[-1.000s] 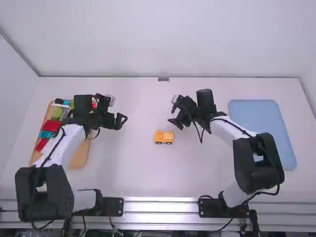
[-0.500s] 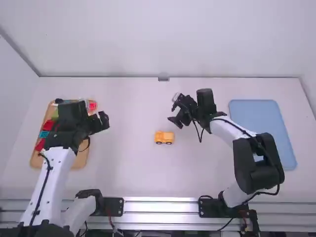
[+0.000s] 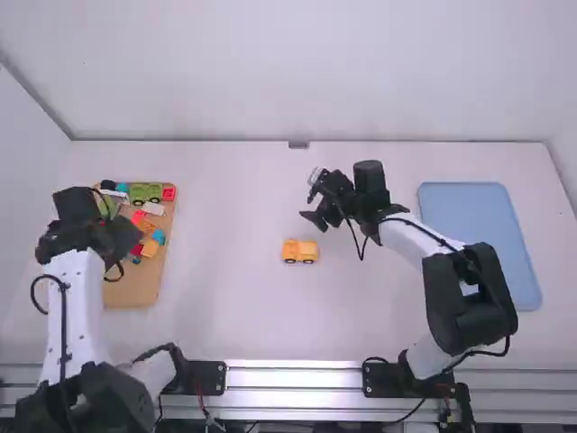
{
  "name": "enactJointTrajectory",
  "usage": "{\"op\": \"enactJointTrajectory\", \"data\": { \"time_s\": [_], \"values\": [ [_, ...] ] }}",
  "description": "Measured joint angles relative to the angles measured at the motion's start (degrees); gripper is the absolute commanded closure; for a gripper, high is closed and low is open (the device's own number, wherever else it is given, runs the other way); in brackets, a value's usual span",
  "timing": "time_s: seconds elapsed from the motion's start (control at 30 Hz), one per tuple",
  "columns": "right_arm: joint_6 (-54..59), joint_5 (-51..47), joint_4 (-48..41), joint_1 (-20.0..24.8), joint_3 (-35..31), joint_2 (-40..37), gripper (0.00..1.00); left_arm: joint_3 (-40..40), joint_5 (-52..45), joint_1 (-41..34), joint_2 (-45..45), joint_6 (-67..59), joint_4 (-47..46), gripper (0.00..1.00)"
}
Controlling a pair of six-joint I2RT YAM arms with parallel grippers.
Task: Assemble lego blocks to make yellow taxi
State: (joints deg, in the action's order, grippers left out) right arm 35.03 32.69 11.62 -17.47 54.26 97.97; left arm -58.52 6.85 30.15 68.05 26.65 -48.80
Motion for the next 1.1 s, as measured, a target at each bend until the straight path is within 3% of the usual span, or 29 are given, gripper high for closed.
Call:
{"op": "enactJointTrajectory", "data": {
  "time_s": [0.2, 0.57, 0.6, 0.63, 0.8, 1.1],
  "values": [
    [0.02, -0.04, 0.31, 0.02, 0.00, 0.00, 0.02, -9.01, -8.83, 7.63, 14.25, -10.49, -5.11, 0.01],
    [-0.07, -0.02, 0.79, 0.02, 0.00, -0.02, 0.02, -30.40, -15.47, 6.47, 40.37, -35.30, -11.72, 0.02],
    [-0.17, -0.04, 0.85, 0.02, 0.00, -0.02, 0.02, -30.58, -15.74, 6.45, 40.76, -35.98, -11.89, 0.04],
    [-0.31, -0.07, 1.22, 0.02, 0.00, 0.00, 0.02, -30.91, -16.70, 6.38, 42.18, -38.47, -12.24, 0.13],
    [-2.01, -0.02, 3.23, 0.02, -0.02, 0.00, 0.02, -30.40, -18.25, 5.81, 43.91, -46.73, -12.87, 0.27],
    [-3.28, -0.07, 4.33, 0.02, -0.02, 0.00, 0.02, -26.38, -15.45, 0.20, 43.91, -54.75, -9.75, 0.24]
  ]
}}
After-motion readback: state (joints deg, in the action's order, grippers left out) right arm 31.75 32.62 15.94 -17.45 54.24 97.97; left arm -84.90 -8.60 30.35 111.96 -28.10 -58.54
